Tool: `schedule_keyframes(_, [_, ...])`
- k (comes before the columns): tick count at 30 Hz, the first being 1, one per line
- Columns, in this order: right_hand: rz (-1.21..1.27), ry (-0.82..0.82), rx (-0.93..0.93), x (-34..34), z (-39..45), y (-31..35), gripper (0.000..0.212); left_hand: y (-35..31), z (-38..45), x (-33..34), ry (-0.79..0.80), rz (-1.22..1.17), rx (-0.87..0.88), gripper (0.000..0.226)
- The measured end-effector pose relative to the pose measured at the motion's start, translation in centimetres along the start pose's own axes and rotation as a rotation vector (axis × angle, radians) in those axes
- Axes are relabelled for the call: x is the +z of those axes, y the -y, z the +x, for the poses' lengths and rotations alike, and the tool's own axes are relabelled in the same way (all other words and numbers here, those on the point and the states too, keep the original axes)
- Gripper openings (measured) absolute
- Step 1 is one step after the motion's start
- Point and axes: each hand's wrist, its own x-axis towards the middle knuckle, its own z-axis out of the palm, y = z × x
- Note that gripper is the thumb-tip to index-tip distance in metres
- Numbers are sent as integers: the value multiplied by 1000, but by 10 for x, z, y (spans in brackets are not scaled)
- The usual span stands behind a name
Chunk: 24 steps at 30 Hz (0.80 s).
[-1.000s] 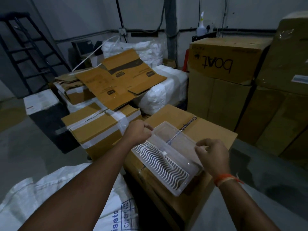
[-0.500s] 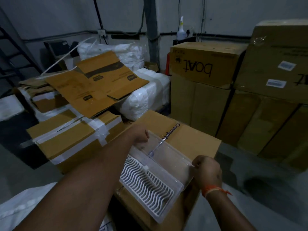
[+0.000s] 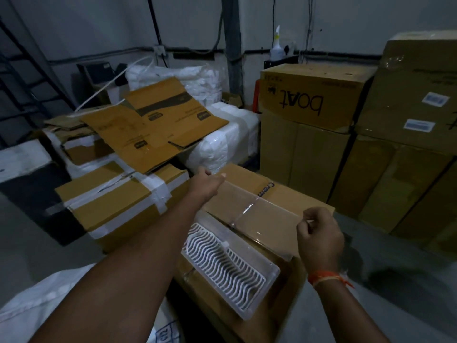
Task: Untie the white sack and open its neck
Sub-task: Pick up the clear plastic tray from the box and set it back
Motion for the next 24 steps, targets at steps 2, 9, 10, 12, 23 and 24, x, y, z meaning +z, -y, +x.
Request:
schedule_keyframes(2, [77, 6, 33, -2, -5, 4, 25, 0, -6, -7, -56, -33, 11, 45])
schedule_keyframes(9, [176, 34, -44, -22, -31, 28, 26, 1, -25, -25, -228, -231, -87, 39])
schedule_keyframes(10, [167, 36, -77, -24, -37, 31, 25, 1, -27, -26, -255, -258, -101, 32])
schedule_keyframes(12, [132, 37, -123, -27, -50, 35, 25, 2, -34, -29, -306, -272, -133, 16])
schedule_keyframes(23, [688, 121, 500, -37, -104, 49, 15, 22, -67, -58, -343, -449, -79, 14])
schedule_keyframes(24, [676, 134, 502, -37, -109, 51, 15, 25, -70, -60, -353, -449, -61, 13])
